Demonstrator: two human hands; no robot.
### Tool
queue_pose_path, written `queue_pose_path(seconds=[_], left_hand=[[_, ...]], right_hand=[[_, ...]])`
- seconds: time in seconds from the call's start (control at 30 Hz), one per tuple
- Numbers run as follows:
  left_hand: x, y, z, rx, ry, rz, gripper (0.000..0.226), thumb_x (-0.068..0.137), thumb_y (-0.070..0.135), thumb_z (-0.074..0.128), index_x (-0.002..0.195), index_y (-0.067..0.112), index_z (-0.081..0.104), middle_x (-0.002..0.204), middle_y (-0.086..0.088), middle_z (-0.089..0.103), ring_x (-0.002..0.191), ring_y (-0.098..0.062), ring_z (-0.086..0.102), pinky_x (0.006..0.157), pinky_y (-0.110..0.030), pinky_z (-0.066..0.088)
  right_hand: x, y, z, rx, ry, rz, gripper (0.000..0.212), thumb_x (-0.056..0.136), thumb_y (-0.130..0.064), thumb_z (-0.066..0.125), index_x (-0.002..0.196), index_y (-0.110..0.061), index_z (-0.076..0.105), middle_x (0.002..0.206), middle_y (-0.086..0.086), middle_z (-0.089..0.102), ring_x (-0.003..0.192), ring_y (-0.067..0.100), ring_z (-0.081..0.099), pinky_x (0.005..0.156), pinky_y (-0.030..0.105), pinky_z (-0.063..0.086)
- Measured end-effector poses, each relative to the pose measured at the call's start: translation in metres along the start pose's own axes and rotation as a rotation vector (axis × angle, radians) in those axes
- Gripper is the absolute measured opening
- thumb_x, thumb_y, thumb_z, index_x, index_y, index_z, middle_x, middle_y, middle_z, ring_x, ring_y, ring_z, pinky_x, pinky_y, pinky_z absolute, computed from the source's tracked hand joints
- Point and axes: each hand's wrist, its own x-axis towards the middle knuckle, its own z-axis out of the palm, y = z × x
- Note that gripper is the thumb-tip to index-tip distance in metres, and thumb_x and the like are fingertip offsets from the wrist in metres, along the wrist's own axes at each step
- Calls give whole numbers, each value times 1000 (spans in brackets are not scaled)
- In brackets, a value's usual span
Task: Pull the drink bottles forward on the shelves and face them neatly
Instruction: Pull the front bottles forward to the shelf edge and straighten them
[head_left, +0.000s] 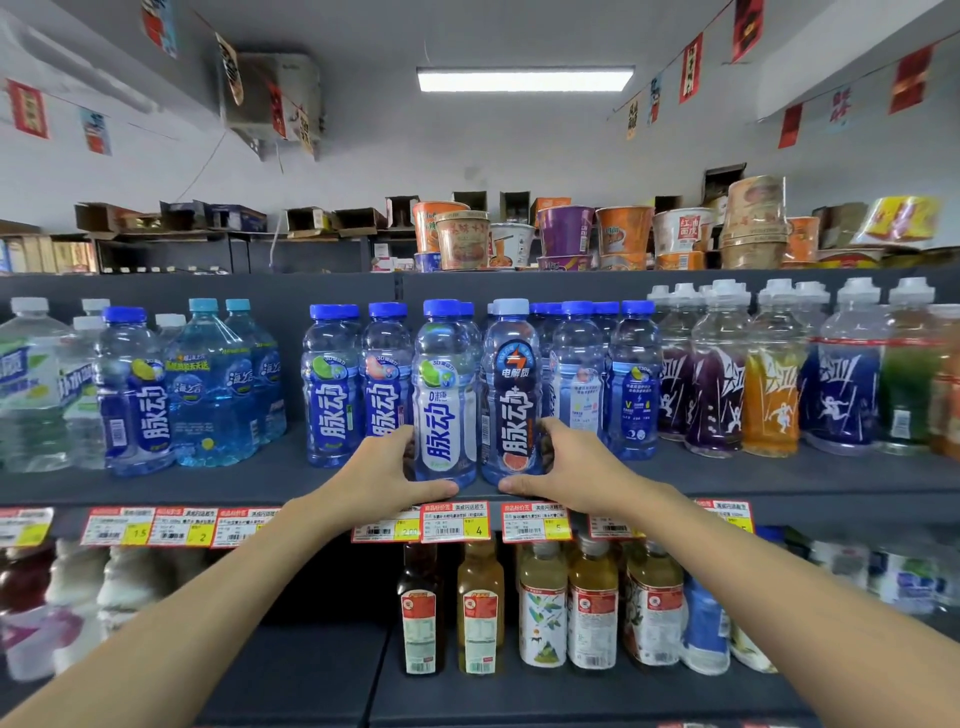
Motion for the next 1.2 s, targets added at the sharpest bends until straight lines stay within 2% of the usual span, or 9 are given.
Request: queue_pose_path(seconds=[0.1, 0.17, 0.3, 0.43, 0.57, 0.7, 0.9, 1.07, 1.2], left_hand=[[-10, 9, 1, -27, 92, -22, 123, 57, 73, 80, 153, 22, 21, 139, 12, 47, 124, -7, 51, 98, -21, 42], [-18, 23, 8, 13, 343, 7, 139, 54, 80, 76, 157, 24, 1, 150, 4, 30, 137, -14, 35, 112, -35, 33], [-18, 76, 31, 180, 722, 305, 114, 69, 73, 68, 153, 12, 20, 151, -10, 28, 141, -28, 28, 118, -37, 20], [14, 136, 49, 349, 638, 503, 91, 77, 50, 76, 147, 9, 37, 146, -11, 35, 133, -29, 37, 112, -36, 25], [51, 180, 76, 453, 511, 530, 90, 71, 27, 86, 145, 3, 40, 146, -17, 40, 134, -30, 37, 114, -38, 29], [75, 194, 108, 324, 475, 373, 91, 77, 18, 80, 150, -1, 29, 152, -19, 27, 145, -34, 24, 120, -43, 26], [102, 197, 136, 66, 511, -62, 112, 79, 24, 83, 153, -1, 3, 153, -20, 9, 145, -38, 11, 120, -43, 21], [118, 190, 146, -148, 454, -348, 111, 78, 27, 85, 152, -1, 8, 150, -23, 27, 140, -39, 30, 116, -44, 30], [120, 186, 147, -127, 426, -370, 97, 79, 36, 83, 145, 0, 23, 142, -21, 42, 134, -37, 41, 111, -44, 36]], right_hand=[[1, 4, -2, -8, -16, -35, 102, 60, -79, 76, 141, -28, 41, 119, -19, 61, 92, -6, 57, 69, 11, 42], [-2, 9, -9, 17, 7, -66, 109, 58, -83, 72, 145, -27, 38, 112, -23, 57, 92, -9, 55, 68, 9, 41], [-9, 31, -34, 47, 151, -130, 83, 74, -78, 63, 136, -25, 46, 104, -19, 60, 91, -8, 57, 71, 9, 44], [-7, 58, -73, -36, 354, -187, 39, 92, -36, 68, 124, -19, 55, 100, -11, 61, 88, 3, 58, 81, 27, 49], [-3, 80, -106, -360, 402, -267, 49, 85, -29, 71, 127, -14, 52, 120, 2, 52, 108, 20, 54, 90, 35, 50], [-3, 91, -113, -362, 511, -218, 57, 80, -33, 77, 125, -15, 46, 120, 1, 41, 99, 19, 54, 69, 27, 47], [7, 91, -102, -127, 515, 41, 95, 72, -53, 83, 140, -17, 28, 135, 5, 40, 118, 24, 53, 84, 37, 51], [19, 93, -86, -37, 436, 167, 92, 74, -48, 85, 138, -9, 31, 134, 11, 44, 121, 30, 52, 91, 39, 48], [22, 99, -83, -13, 433, 169, 85, 78, -44, 83, 137, -4, 36, 135, 12, 44, 121, 28, 52, 92, 30, 42]])
